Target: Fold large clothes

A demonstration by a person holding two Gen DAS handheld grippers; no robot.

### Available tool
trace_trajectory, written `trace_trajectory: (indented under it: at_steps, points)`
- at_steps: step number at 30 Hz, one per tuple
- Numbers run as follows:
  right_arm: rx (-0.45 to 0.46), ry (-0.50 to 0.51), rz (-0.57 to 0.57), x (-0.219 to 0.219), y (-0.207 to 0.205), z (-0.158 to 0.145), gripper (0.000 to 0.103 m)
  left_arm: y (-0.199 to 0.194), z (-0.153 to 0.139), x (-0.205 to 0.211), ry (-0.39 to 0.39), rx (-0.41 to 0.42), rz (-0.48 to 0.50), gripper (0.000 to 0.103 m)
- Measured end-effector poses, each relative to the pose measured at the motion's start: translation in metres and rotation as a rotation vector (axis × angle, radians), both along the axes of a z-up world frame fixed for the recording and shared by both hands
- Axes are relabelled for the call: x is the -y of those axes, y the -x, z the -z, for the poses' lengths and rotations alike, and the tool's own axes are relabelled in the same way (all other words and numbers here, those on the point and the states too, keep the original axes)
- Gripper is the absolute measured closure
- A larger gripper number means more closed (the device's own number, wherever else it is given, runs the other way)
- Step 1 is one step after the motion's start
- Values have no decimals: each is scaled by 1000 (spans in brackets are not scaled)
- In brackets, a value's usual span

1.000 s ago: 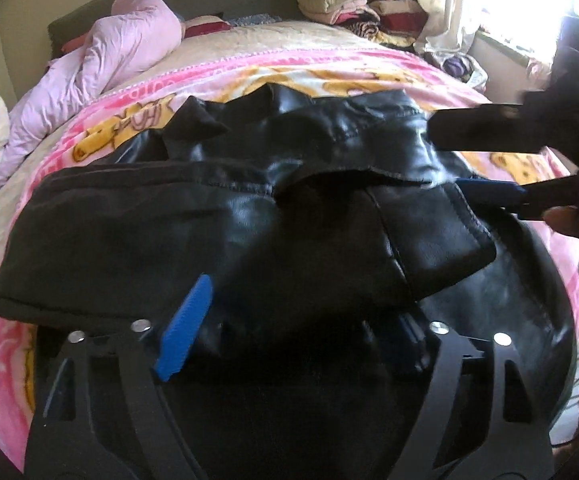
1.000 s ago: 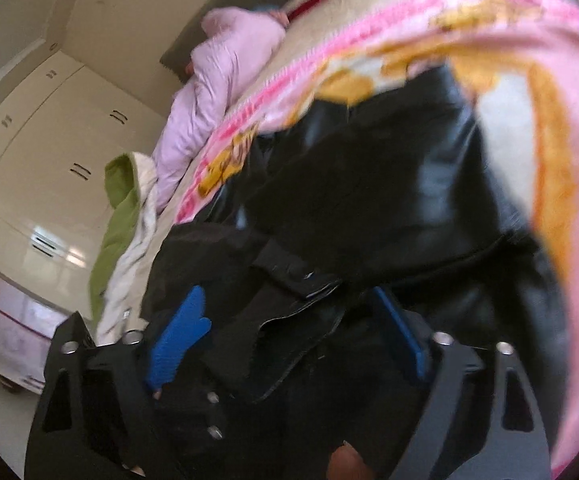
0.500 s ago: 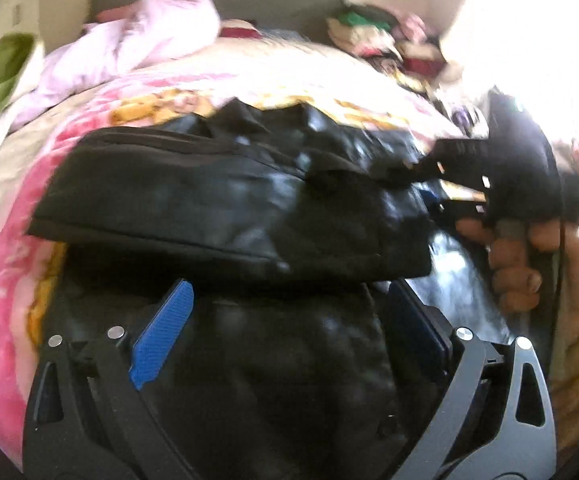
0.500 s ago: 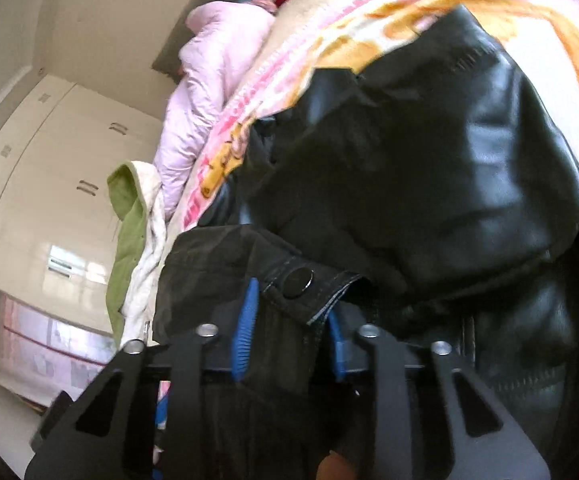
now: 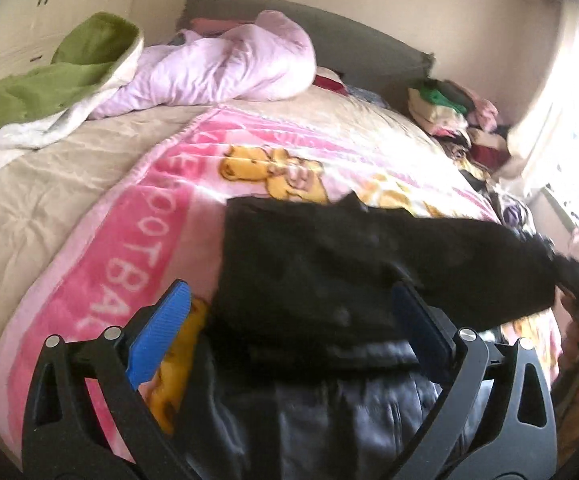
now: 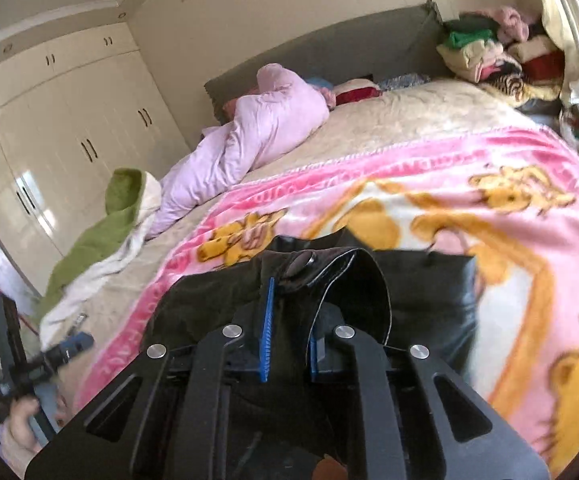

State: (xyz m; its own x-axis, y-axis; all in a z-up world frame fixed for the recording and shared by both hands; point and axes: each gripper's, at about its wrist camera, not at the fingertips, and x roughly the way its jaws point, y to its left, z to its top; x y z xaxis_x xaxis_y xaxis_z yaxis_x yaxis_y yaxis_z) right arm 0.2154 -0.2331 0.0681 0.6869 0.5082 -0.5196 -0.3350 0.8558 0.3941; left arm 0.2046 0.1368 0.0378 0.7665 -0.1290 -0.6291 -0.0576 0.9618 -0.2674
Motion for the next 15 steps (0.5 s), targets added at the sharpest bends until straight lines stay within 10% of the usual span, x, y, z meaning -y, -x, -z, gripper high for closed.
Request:
trace_trajectory:
  at_steps: [5, 15]
  points:
    - [-19, 39, -2, 5, -3, 11, 91, -31, 8, -8, 84, -25, 5, 11]
    - [-71, 66, 22, 7, -5, 31, 90, -95, 56, 33, 79, -185, 130, 80]
